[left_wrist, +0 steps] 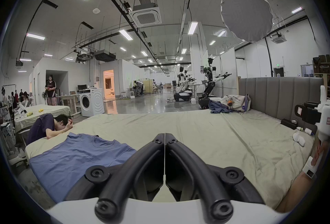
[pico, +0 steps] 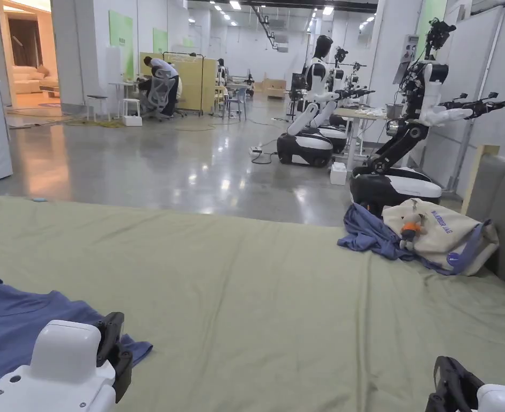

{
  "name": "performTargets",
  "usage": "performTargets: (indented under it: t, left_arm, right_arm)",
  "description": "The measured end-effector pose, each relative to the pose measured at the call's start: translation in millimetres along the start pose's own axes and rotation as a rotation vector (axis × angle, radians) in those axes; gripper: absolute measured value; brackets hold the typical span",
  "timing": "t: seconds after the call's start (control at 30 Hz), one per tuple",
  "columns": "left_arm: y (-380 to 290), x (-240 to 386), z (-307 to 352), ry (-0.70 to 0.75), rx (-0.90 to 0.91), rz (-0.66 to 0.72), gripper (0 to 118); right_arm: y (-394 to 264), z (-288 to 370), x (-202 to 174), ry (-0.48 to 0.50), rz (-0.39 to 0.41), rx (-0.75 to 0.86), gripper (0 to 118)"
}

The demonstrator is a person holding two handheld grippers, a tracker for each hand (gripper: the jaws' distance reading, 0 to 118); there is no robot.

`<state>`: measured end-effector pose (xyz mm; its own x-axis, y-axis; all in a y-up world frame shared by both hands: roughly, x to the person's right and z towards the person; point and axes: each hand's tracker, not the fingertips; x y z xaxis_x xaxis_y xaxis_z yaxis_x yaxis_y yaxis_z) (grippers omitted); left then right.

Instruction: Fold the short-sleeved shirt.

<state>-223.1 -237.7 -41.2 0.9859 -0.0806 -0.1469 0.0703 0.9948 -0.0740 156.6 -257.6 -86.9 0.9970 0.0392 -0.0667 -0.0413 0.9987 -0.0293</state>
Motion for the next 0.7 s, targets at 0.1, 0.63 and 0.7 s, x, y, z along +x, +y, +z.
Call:
performTargets:
  t: [0.1,0.63,0.7]
  left_arm:
    - [0,1,0,-0.002,0.000,-0.009,1]
    - [5,-50,33,0.112,0.022,-0.013,1]
    - [6,-82,58,0.207,0.014,-0.020,1]
  right_arm:
    - [0,1,0,0.000,-0.008,-0.002,5]
    - [8,-14,-58,0.158,0.003,0.013,5]
    - [13,-21,-103,0.270,-0.002,0.023,5]
